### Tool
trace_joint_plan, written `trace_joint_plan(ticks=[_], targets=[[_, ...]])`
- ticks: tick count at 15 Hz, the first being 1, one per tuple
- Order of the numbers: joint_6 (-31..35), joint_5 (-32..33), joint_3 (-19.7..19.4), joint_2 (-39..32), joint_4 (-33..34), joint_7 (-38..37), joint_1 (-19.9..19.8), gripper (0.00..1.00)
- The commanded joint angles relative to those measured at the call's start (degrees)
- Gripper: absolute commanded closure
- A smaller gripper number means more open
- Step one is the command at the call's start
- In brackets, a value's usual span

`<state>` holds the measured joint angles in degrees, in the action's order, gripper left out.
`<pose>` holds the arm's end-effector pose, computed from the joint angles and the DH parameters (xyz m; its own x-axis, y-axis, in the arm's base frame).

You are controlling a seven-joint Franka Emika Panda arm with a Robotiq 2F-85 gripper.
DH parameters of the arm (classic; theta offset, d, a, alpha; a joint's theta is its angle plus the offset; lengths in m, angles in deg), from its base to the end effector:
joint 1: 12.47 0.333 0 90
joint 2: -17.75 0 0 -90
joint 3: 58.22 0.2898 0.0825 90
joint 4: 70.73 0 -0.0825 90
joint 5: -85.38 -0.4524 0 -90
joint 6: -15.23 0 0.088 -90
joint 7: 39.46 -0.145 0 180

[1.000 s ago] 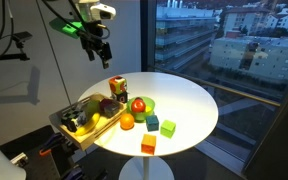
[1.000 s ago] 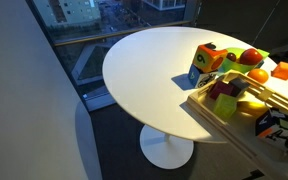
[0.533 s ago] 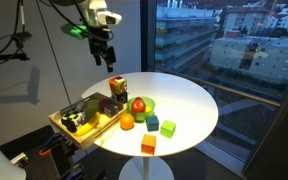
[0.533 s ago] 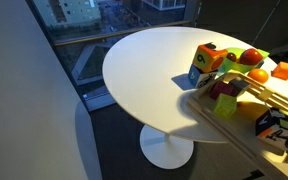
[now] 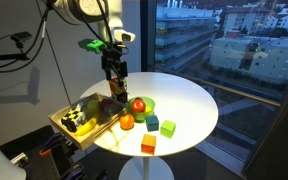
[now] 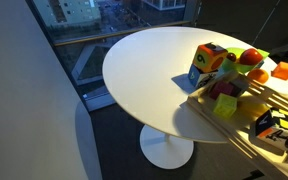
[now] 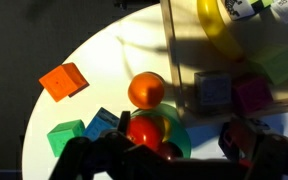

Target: Pick up the orange and put it in the green bowl

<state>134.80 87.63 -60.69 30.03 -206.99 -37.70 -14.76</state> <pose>0.5149 -0.0453 0.2979 0.9965 -0.0310 -0.0779 -0.0295 -0.9993 0.0210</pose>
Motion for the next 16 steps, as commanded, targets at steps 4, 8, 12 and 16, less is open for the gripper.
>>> trace_joint_plan(ticks=[4,8,12,16], targets=[[4.61,2.28,-1.08,-7.41,2.22,4.59,-0.65,0.0],[8.78,5.41,-1.28,-10.13,1.43,5.57,-0.89,0.0],[9.29,5.11,-1.07,-10.82,0.84,4.26,-0.73,0.0],[9.35,5.12,-1.06,-11.28,0.81,4.25,-0.75,0.0]])
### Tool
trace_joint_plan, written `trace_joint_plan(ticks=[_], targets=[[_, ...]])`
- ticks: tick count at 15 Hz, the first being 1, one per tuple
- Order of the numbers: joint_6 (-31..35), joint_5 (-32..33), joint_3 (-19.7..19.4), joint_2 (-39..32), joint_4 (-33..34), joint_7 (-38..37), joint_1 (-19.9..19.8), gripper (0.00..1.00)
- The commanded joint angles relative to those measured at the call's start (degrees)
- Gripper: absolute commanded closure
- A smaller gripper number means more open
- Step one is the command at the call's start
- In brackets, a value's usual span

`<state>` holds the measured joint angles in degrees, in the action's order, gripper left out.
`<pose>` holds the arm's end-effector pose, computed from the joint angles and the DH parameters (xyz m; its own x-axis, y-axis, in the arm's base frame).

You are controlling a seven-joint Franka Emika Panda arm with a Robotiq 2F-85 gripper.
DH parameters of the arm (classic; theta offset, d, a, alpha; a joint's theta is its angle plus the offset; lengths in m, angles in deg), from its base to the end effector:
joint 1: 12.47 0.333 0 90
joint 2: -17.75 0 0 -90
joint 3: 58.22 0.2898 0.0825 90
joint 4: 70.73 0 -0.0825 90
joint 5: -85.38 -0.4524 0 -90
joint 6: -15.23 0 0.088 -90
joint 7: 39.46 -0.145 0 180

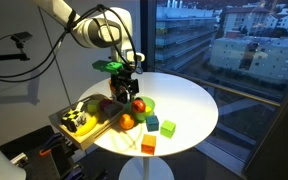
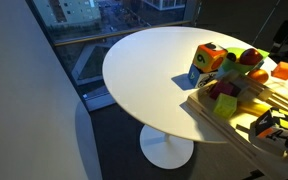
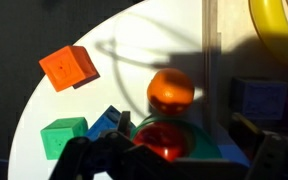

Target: Pick up the orange and put it in the green bowl

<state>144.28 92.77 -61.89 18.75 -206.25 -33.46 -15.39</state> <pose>0.5276 -0.0682 0.2134 0.9916 0.0710 -0.1079 0.0799 -0.9936 0.0798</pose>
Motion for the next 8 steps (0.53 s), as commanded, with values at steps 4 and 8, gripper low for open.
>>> trace_joint_plan(ticks=[4,8], targets=[[0.73,0.4,0.1,-0.3,-0.21,0.19,-0.2,0.0],[1.62,-0.53,-0.45,-2.61,-0.23,1.03,-0.7,0.0]])
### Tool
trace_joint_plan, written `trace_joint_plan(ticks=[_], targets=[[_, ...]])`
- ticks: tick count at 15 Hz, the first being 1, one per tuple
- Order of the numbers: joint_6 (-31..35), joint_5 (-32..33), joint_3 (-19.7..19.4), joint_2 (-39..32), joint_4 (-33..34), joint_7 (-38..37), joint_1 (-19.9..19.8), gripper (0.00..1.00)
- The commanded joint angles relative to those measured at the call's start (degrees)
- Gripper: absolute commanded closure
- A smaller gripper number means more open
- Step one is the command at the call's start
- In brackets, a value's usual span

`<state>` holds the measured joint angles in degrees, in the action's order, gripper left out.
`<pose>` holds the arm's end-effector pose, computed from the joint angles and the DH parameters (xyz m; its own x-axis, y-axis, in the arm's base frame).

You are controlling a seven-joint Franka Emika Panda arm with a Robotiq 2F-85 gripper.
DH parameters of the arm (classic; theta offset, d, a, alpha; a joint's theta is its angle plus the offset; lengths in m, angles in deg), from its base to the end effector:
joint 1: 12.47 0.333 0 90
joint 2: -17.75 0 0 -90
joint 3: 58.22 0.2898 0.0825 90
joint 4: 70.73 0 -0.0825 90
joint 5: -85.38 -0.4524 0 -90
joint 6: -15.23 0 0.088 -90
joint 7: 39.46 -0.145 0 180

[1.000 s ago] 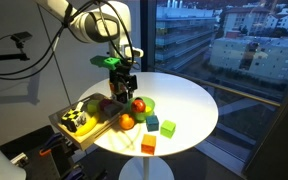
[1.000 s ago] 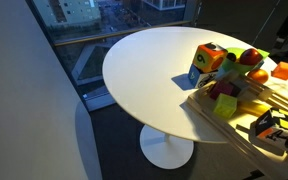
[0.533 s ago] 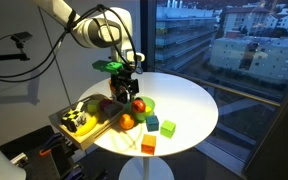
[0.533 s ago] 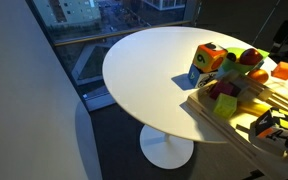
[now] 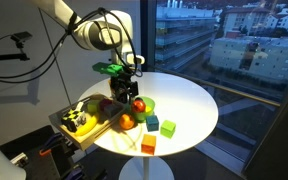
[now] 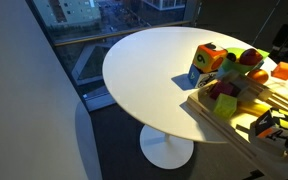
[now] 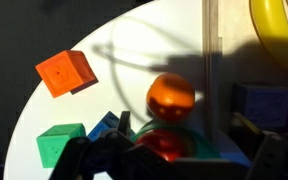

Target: Pick up the orange and put it in the green bowl

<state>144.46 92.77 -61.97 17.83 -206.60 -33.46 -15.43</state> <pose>0.5234 -0.0689 0.2024 0.9895 0.0694 -0.1266 0.0796 -0.9939 0.0768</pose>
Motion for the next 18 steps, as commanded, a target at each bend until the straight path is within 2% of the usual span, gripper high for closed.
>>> trace_joint_plan(ticks=[1,7,18], targets=[[2.79,-0.38,-0.51,-2.32,-0.23,1.32,-0.78,0.0],[12.17,-2.65,-0.47,-7.38,-2.33,7.51,-1.6,0.0],[20.86,-10.48,2.29,-11.7,-3.5,20.06,-3.64,0.0]])
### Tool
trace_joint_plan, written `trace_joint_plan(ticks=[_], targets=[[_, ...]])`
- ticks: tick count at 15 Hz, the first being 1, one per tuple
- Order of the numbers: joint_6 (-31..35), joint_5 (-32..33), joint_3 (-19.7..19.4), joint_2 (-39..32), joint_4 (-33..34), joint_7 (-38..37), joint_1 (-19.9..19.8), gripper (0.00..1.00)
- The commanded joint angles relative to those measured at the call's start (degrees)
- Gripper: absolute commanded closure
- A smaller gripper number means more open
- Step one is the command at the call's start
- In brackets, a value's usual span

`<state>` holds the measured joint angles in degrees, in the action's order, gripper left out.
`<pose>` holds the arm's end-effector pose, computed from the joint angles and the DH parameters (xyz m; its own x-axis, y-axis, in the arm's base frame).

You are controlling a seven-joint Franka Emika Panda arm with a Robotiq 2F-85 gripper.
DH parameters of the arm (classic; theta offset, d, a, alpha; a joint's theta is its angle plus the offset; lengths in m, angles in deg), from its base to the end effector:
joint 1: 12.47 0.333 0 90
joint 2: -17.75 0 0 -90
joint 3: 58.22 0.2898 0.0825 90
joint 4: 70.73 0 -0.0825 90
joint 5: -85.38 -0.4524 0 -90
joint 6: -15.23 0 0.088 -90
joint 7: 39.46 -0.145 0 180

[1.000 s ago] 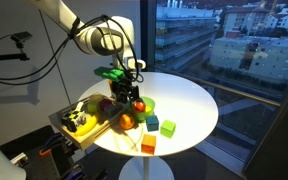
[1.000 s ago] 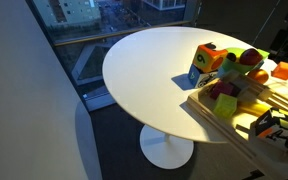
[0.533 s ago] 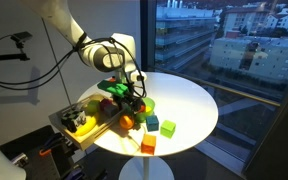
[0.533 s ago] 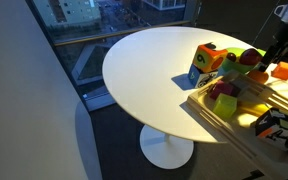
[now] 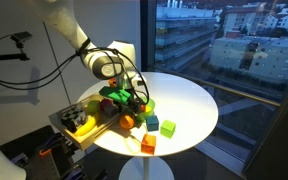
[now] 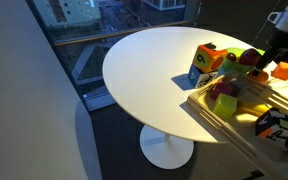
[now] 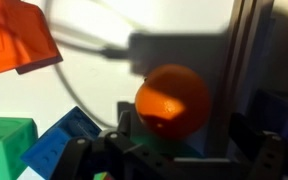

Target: Pick up the orange and put it in the green bowl

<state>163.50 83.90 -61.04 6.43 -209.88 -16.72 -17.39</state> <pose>0.5100 -0.0711 0.0999 0.9706 0.2382 -0.0339 0.2377 -0.9712 -0.0176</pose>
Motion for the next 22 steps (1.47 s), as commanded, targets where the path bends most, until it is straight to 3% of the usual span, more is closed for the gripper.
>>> trace_joint_plan(ticks=[1,6,7,8,11,22], targets=[[2.2,-1.52,1.43,-0.51,-0.2,3.44,-1.8,0.0],[2.94,-1.28,1.85,-1.79,0.13,4.24,-2.68,0.0],[2.92,-1.19,1.88,-2.05,0.19,4.24,-2.78,0.25],[2.9,-1.14,1.91,-2.33,0.3,4.22,-2.86,0.27],[2.7,-0.75,1.89,-2.64,0.57,3.66,-2.85,0.48],[-8.44,0.22,0.9,4.37,-0.01,1.02,-1.82,0.48]])
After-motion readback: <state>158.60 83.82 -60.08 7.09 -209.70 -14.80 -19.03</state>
